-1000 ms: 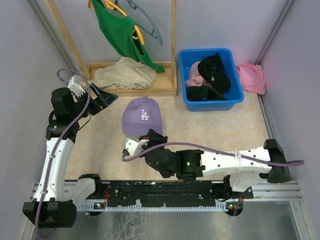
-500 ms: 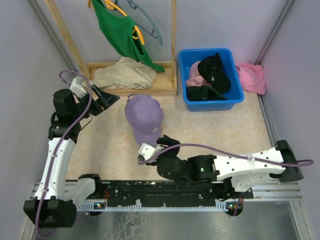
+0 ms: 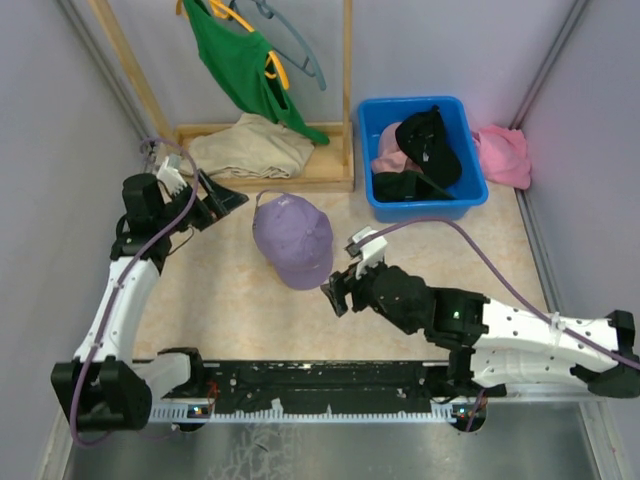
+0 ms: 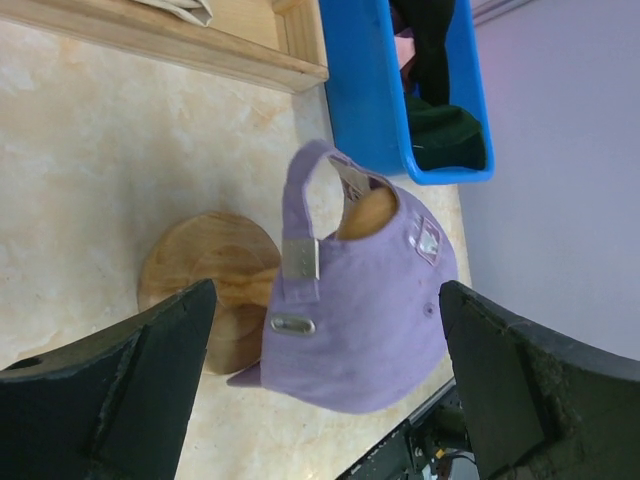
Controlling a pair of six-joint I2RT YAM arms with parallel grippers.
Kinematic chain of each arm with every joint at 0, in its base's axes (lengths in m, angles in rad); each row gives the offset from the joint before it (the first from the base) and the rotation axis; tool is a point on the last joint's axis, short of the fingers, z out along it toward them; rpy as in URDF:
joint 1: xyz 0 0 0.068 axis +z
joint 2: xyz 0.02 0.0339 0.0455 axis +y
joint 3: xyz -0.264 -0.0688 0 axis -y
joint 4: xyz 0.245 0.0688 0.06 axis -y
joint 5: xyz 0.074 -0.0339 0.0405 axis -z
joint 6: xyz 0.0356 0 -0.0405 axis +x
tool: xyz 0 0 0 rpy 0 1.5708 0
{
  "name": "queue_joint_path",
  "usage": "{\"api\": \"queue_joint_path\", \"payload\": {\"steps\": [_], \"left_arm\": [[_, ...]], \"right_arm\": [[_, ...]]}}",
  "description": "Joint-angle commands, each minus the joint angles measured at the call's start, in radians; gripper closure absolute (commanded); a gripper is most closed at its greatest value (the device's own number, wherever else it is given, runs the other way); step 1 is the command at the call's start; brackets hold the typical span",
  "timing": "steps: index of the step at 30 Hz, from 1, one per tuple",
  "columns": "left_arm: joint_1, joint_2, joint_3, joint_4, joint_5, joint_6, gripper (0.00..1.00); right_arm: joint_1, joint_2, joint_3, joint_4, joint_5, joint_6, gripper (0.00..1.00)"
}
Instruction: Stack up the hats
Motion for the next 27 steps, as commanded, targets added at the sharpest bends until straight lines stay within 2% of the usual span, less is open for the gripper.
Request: {"api": "queue_joint_path", "payload": {"steps": [1,6,9,14,18,24,26,27], "left_arm": [[0.0,0.125,0.093,0.029,0.061,0.096,0.03],[-0.025,0.26,0.247,-0.069,0.022,0.229,0.1],[-0.07,0.307,0.304,-0.101,-0.025,0.279,0.1],[-0.141,0.372,0.362,-0.136,-0.076,0.321,0.12],[-0.201,0.419,0.403,-0.186,-0.189,0.365,0.18],[-0.216,0.463,0.439,-0.217,-0.287,0.394,0.19],[-0.22,0.482,0.457,-0.225,-0.306,0.399,0.24],[-0.223,0.492,0.465,-0.233,-0.318,0.4,0.29]], "right_arm": [[-0.063,-0.106,-0.061,0.109,-0.175,0.172,0.27],[-0.064,-0.115,-0.077,0.08,-0.143,0.186,0.27],[-0.064,-0.12,-0.078,0.058,-0.119,0.178,0.26],[-0.065,-0.134,-0.08,0.016,-0.076,0.174,0.25],[-0.067,-0.174,-0.092,-0.013,-0.031,0.176,0.24],[-0.084,-0.239,-0.096,-0.038,0.001,0.17,0.22],[-0.087,-0.249,-0.096,-0.048,0.012,0.167,0.22],[-0.09,-0.253,-0.096,-0.052,0.016,0.166,0.21]]}}
